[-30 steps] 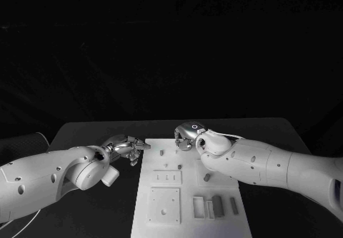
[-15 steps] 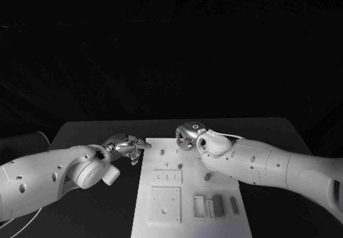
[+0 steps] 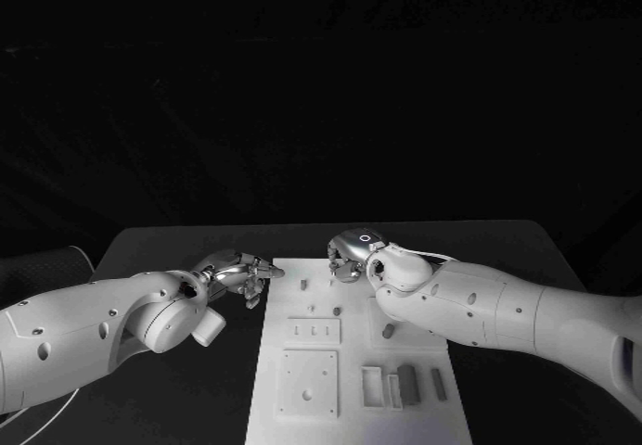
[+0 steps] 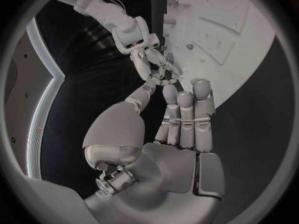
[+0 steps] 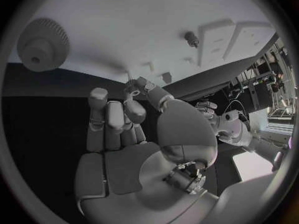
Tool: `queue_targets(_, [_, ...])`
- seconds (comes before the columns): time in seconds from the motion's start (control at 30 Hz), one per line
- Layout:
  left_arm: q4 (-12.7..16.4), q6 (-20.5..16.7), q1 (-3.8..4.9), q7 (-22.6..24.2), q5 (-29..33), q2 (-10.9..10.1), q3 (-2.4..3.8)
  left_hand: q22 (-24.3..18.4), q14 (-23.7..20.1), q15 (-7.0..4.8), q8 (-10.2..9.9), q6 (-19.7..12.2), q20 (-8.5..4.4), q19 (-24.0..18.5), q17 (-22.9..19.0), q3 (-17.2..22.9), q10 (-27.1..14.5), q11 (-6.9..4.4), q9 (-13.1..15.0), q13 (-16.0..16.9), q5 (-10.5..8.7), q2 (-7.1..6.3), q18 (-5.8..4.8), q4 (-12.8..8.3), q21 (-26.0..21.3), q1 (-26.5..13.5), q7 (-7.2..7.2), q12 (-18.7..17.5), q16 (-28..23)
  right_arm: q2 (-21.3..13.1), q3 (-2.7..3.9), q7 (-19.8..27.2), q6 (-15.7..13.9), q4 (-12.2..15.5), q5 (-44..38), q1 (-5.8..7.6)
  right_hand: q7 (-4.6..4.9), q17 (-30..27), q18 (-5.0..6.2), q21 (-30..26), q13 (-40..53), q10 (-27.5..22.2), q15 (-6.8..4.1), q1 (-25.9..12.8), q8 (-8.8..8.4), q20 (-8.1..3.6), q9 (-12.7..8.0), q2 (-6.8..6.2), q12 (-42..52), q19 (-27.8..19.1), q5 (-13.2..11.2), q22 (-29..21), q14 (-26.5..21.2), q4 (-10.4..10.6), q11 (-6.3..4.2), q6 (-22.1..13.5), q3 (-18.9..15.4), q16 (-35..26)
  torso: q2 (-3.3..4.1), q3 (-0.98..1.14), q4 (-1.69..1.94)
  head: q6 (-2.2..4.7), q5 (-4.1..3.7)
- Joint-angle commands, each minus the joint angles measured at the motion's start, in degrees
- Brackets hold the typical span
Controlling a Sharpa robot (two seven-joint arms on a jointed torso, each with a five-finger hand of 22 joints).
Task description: Assemble the parts on the task board
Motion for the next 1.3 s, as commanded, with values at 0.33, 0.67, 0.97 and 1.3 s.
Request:
queue_targets(0.33, [0.05, 0.69, 0.08, 0.29, -0.08, 0.18, 0.06, 0.08, -0.36, -0.26, -0.30, 0.32, -0.47, 0.07, -0.13, 0.28, -0.31, -0.07, 0.07, 0.08, -0.23, 0.11, 4.75, -0.07, 0.14, -0.30, -0.04, 0.27, 0.30, 0.27, -0.02, -0.14, 0.55, -0.38, -0.84, -0.04, 0.13, -0.07, 2.67, 0.33, -0.05, -0.19, -0.44, 0.02, 0.16, -0.47, 0.10, -0.67, -0.24, -0.09, 0.14, 0.92, 0.95, 0.20, -0.04, 0.65, 0.27, -0.06, -0.02, 0.02, 0.00, -0.03, -0.06])
queue_targets(0.67, [0.03, 0.76, 0.08, 0.25, -0.08, 0.22, 0.06, 0.10, -0.39, -0.26, -0.33, 0.32, -0.47, 0.07, -0.22, 0.29, -0.32, -0.07, 0.09, 0.09, -0.22, 0.12, 4.75, -0.08, 0.13, -0.31, -0.04, 0.28, 0.36, 0.32, -0.03, 0.02, 1.05, -0.18, -0.59, -0.04, 0.13, -0.09, 2.67, 0.32, -0.06, -0.18, -0.43, 0.01, 0.14, -0.48, 0.10, -0.68, -0.26, -0.09, 0.13, 0.91, 0.96, 0.20, -0.04, 0.67, 0.28, -0.08, -0.02, 0.03, -0.06, -0.12, 0.02])
queue_targets(0.97, [-0.01, 0.94, 0.08, 0.22, -0.08, 0.26, 0.06, 0.13, -0.42, -0.26, -0.35, 0.32, -0.46, 0.06, -0.29, 0.28, -0.33, -0.07, 0.10, 0.09, -0.23, 0.12, 4.75, -0.08, 0.12, -0.33, -0.04, 0.28, 0.42, 0.42, -0.08, 0.02, 1.18, -0.34, -0.49, -0.12, 0.13, -0.11, 2.67, 0.31, -0.06, -0.16, -0.43, -0.01, 0.13, -0.48, 0.11, -0.69, -0.27, -0.10, 0.12, 0.91, 0.96, 0.20, -0.04, 0.70, 0.28, -0.10, -0.01, 0.04, -0.02, -0.12, -0.01])
queue_targets(1.3, [-0.12, 1.05, 0.08, 0.22, -0.08, 0.28, 0.06, 0.15, -0.46, -0.25, -0.37, 0.32, -0.46, 0.05, -0.37, 0.28, -0.34, -0.06, 0.12, 0.09, -0.24, 0.13, 4.76, -0.09, 0.11, -0.35, -0.03, 0.28, 0.48, 0.24, -0.12, 0.01, 1.48, -0.12, -0.48, -0.31, 0.12, -0.12, 2.67, 0.30, -0.07, -0.15, -0.42, 0.00, 0.13, -0.48, 0.12, -0.67, -0.28, -0.10, 0.11, 0.91, 0.97, 0.20, -0.05, 0.73, 0.30, -0.11, -0.02, 0.02, -0.06, -0.18, -0.15])
